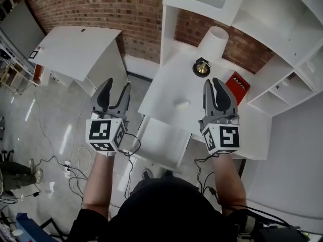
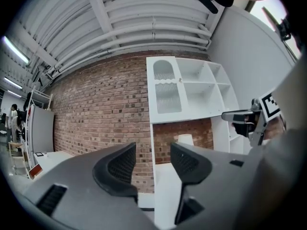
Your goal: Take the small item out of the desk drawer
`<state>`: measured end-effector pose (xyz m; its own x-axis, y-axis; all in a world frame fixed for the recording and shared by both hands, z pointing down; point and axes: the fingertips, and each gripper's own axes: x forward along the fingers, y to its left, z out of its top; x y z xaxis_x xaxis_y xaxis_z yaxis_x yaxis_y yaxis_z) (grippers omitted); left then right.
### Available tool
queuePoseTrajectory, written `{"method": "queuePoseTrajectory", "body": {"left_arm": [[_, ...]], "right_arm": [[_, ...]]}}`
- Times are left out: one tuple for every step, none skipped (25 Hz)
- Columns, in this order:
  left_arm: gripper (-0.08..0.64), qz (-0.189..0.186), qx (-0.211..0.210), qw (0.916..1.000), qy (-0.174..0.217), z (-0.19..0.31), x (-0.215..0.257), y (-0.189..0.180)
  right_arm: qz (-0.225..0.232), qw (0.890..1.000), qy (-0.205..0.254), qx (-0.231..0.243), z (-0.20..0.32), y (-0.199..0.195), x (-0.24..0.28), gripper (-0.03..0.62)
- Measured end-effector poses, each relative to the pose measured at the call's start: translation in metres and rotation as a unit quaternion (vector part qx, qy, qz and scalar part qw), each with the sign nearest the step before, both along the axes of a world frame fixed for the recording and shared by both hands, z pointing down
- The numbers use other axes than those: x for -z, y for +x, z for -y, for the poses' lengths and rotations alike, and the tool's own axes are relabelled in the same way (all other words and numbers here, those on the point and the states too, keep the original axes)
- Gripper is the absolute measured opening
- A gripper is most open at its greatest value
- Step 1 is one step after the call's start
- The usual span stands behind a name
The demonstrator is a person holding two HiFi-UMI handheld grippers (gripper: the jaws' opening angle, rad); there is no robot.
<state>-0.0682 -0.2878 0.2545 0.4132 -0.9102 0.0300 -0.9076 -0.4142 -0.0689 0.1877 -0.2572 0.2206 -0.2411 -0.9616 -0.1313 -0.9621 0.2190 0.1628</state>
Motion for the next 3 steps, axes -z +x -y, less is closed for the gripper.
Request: {"method": "queuePoseTrajectory", "body": {"left_arm": [[0.224, -0.001, -0.002, 1.0, -0.003, 0.0036, -0.0021, 0.0032], [0.224, -0.003, -0.003, 1.0, -0.005, 0.0073, -0.004, 0.0063], [0.224, -0.004, -0.005, 0.9999, -0.008, 0.0111, -0.006, 0.0094]], "right_arm": [[0.001, 1.0, -0.002, -0.001, 0.0028, 0.0028, -0.0012, 0.064], [0.001, 1.0, -0.004, -0.002, 0.0056, 0.0056, -0.0023, 0.064], [0.001, 1.0, -0.007, -0.004, 0.0083, 0.0084, -0.0034, 0.063]]}}
